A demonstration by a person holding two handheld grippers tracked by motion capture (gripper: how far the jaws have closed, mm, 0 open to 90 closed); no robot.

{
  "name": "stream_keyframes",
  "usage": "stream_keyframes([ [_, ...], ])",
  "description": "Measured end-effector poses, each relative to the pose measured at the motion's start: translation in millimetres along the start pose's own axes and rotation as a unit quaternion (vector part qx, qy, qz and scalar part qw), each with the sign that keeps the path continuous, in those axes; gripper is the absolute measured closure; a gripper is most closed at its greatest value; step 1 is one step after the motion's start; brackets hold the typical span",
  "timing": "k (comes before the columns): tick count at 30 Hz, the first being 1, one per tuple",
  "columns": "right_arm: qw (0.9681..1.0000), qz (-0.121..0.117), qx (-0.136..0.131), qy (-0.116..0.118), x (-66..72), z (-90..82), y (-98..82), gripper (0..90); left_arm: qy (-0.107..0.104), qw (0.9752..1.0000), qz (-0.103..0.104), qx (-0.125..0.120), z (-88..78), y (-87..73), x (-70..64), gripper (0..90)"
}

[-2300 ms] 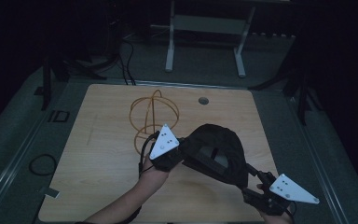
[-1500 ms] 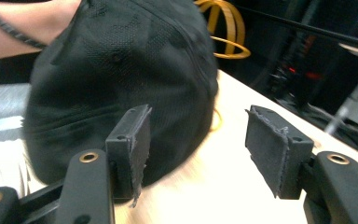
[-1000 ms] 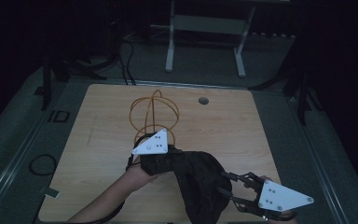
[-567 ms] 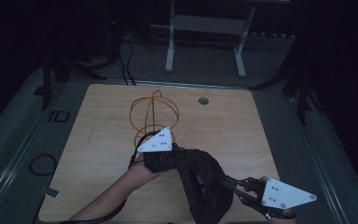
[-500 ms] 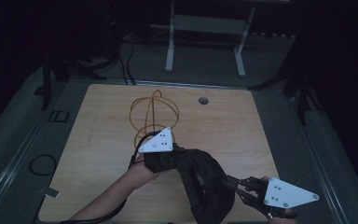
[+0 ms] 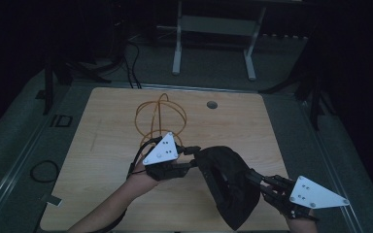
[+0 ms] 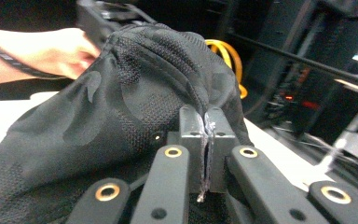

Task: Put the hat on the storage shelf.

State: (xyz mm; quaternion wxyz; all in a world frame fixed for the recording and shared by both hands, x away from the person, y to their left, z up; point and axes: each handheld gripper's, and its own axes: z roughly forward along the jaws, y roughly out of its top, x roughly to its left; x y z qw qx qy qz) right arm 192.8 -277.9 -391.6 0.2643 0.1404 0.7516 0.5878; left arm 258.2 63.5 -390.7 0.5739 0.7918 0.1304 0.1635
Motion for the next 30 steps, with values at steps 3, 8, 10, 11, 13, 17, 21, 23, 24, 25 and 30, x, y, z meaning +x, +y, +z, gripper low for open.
stream_keyframes([
  [3,0.9998,0.007,-0.004,-0.020,-5.8,-1.5,0.7,88.4,0.008,1.0000,0.001,0.003,-5.8,-1.3,-0.9,63.8],
  [8,0.9984,0.022,-0.003,-0.052,-17.7,-0.6,3.2,88.4,0.016,0.9997,-0.004,0.017,-16.6,-9.4,-2.6,61.4],
  [10,0.9977,0.026,-0.005,-0.063,-21.8,0.6,4.5,88.4,0.017,0.9996,-0.009,0.022,-21.7,-15.1,-2.1,61.0],
  [11,0.9973,0.027,-0.005,-0.068,-23.7,1.5,5.4,88.5,0.022,0.9994,-0.010,0.025,-24.3,-18.5,-2.0,61.0],
  [13,0.9963,0.030,-0.007,-0.081,-28.0,3.9,7.5,88.4,0.024,0.9992,-0.015,0.030,-29.4,-25.1,-1.4,61.0],
  [17,0.9955,0.033,-0.015,-0.087,-35.0,8.0,11.6,88.4,0.031,0.9983,-0.018,0.046,-37.4,-37.9,-1.8,59.9],
  [21,0.9951,0.032,-0.020,-0.091,-41.3,14.2,16.6,88.4,0.040,0.9979,-0.028,0.043,-48.2,-49.9,-1.3,59.8],
  [23,0.9947,0.033,-0.021,-0.095,-45.1,18.2,19.6,88.4,0.041,0.9978,-0.032,0.041,-52.8,-55.9,-0.7,57.1],
  [24,0.9945,0.032,-0.020,-0.098,-46.9,20.6,21.5,88.4,0.045,0.9975,-0.034,0.042,-54.9,-58.9,-0.7,55.6],
  [25,0.9943,0.030,-0.019,-0.101,-48.9,23.0,23.5,88.4,0.045,0.9973,-0.039,0.042,-56.1,-62.3,-0.9,54.4],
  [30,0.9935,0.023,-0.011,-0.111,-59.2,38.2,34.8,88.4,0.058,0.9962,-0.049,0.042,-64.2,-79.8,-3.0,51.3],
])
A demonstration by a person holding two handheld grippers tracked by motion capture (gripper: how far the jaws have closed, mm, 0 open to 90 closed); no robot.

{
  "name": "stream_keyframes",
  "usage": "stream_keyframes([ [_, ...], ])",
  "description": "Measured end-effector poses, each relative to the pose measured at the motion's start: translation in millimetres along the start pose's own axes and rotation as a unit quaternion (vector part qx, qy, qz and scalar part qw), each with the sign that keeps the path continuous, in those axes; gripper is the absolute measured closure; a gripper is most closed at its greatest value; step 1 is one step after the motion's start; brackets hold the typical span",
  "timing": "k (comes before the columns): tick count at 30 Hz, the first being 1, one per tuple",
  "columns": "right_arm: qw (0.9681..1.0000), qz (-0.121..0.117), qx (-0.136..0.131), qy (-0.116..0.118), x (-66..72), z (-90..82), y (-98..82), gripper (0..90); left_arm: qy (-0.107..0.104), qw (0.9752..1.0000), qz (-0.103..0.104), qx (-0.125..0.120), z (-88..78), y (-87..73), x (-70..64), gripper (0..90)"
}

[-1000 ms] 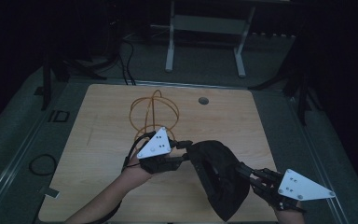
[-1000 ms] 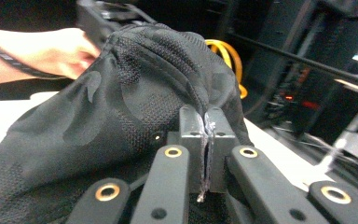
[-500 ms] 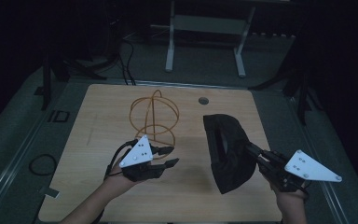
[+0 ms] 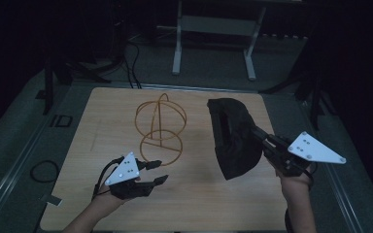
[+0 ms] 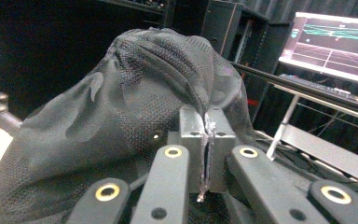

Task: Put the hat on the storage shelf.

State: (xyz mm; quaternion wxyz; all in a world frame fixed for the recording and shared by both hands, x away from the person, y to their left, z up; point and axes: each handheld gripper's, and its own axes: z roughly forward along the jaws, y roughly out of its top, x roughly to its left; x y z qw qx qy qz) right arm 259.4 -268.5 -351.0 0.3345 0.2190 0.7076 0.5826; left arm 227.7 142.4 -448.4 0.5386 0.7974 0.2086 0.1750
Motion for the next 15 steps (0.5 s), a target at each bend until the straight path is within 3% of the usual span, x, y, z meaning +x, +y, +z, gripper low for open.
stream_keyframes([
  [4,1.0000,0.004,0.001,-0.009,-3.7,11.9,3.3,88.4,0.016,0.9997,-0.019,-0.002,-6.9,-15.7,4.7,45.6],
  [7,0.9999,0.007,-0.002,-0.014,-6.7,21.1,7.6,88.4,0.026,0.9988,-0.041,-0.009,-12.9,-29.3,9.6,33.4],
  [10,0.9998,0.004,-0.004,-0.019,-9.5,31.6,15.8,88.4,0.059,0.9960,-0.065,-0.017,-20.2,-43.1,13.9,15.4],
  [11,0.9998,0.004,-0.004,-0.019,-9.5,31.6,15.8,88.4,0.059,0.9960,-0.065,-0.017,-20.2,-43.1,13.9,10.8],
  [12,0.9998,0.004,-0.004,-0.019,-10.1,35.2,19.1,88.4,0.088,0.9926,-0.081,-0.020,-26.4,-53.1,16.2,10.8],
  [15,0.9997,-0.007,-0.003,-0.023,-9.9,50.7,32.0,88.4,0.115,0.9869,-0.111,-0.023,-33.7,-70.6,18.5,1.8],
])
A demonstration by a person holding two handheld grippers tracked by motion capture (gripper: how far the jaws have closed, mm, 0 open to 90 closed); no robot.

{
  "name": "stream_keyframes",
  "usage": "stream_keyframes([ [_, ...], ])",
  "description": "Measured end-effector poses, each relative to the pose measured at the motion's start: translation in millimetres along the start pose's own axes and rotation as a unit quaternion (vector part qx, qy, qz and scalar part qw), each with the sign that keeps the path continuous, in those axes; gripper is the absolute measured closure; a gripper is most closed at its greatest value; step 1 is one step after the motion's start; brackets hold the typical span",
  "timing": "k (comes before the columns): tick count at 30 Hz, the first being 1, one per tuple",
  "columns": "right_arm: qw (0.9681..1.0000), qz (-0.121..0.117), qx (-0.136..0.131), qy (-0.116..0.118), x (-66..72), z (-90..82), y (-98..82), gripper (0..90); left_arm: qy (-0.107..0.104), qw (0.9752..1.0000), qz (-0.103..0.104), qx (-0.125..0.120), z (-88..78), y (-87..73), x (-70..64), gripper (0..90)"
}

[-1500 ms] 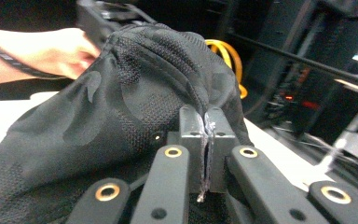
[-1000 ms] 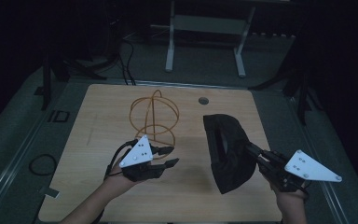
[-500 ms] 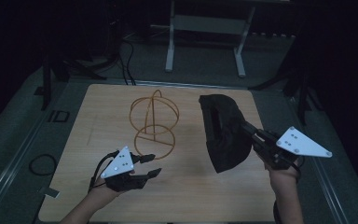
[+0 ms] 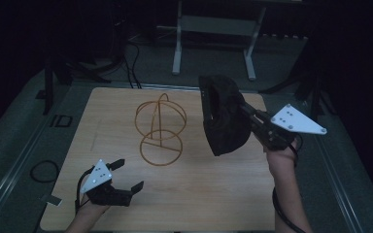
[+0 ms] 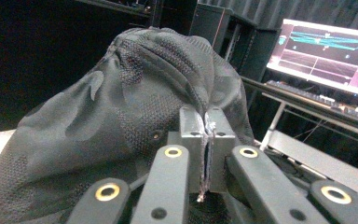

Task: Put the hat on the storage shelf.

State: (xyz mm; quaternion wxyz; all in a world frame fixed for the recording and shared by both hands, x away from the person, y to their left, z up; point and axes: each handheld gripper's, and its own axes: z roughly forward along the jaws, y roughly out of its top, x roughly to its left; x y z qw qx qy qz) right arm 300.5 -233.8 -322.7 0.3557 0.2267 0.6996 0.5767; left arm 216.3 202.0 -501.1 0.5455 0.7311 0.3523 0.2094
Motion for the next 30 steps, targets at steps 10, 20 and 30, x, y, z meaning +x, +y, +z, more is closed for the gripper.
stream_keyframes([
  [10,0.9996,-0.011,0.018,0.019,9.9,44.7,15.3,88.3,0.032,0.9994,-0.008,-0.008,-6.7,-36.2,0.8,1.8],
  [20,0.9973,-0.023,0.036,0.060,32.9,85.6,18.0,88.3,0.051,0.9986,0.009,-0.004,-5.6,-43.6,2.2,2.1],
  [30,0.9928,-0.031,0.060,0.098,54.7,119.1,15.5,88.2,0.057,0.9981,0.020,0.007,-4.2,-48.3,3.8,2.1],
])
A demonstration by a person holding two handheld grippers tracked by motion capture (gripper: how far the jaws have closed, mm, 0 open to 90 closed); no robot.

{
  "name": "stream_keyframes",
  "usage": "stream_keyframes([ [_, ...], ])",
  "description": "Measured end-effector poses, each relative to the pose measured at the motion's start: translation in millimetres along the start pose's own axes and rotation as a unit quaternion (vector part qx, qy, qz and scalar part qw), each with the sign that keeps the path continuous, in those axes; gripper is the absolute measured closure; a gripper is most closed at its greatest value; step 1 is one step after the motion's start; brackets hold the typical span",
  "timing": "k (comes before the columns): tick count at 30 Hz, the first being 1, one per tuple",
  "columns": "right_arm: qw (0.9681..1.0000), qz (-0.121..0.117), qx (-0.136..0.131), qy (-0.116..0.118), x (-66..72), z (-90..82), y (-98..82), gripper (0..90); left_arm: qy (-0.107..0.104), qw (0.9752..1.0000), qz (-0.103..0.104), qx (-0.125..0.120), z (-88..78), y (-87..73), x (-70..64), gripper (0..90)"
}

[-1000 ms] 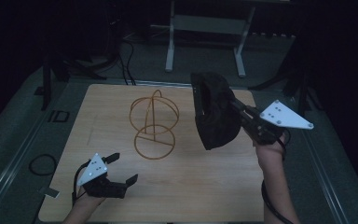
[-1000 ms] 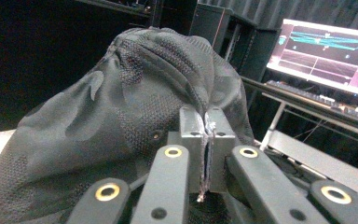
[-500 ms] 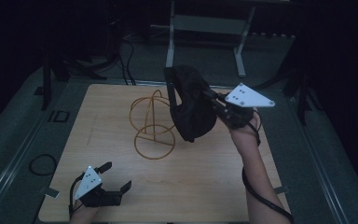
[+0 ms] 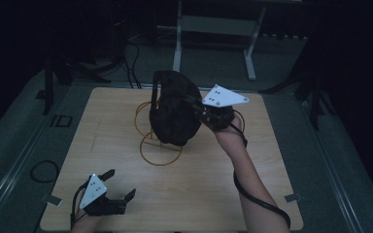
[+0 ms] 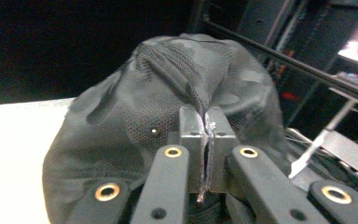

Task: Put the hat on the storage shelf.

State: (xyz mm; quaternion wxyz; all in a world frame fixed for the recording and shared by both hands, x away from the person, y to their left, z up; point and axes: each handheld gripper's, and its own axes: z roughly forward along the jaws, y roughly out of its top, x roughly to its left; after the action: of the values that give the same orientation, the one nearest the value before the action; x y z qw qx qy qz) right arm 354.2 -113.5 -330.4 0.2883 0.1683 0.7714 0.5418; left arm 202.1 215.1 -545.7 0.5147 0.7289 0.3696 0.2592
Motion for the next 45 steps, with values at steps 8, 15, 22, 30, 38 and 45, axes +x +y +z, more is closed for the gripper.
stream_keyframes([
  [8,0.9990,-0.001,0.038,0.022,5.0,34.9,-4.7,88.1,0.000,1.0000,-0.001,0.001,-2.2,-0.3,0.0,2.1],
  [15,0.9986,0.008,0.043,0.029,9.2,51.5,-3.0,87.7,-0.007,0.9999,-0.010,-0.005,-3.2,-0.5,1.1,2.2],
  [22,0.9982,0.011,0.045,0.039,17.5,64.1,3.0,83.7,-0.011,0.9999,-0.009,-0.001,-1.4,-1.3,0.1,2.2],
  [30,0.9975,0.017,0.043,0.053,22.4,73.6,1.1,63.9,-0.013,0.9998,-0.016,-0.005,-2.9,-1.7,1.0,2.2],
  [38,0.9976,0.036,0.033,0.050,16.3,66.2,2.9,56.5,-0.013,0.9997,-0.019,-0.004,-2.7,-1.8,1.5,2.2],
  [45,0.9974,0.047,0.035,0.042,9.7,57.2,-2.9,44.4,-0.014,0.9997,-0.021,-0.003,-1.6,-2.2,2.0,2.2],
])
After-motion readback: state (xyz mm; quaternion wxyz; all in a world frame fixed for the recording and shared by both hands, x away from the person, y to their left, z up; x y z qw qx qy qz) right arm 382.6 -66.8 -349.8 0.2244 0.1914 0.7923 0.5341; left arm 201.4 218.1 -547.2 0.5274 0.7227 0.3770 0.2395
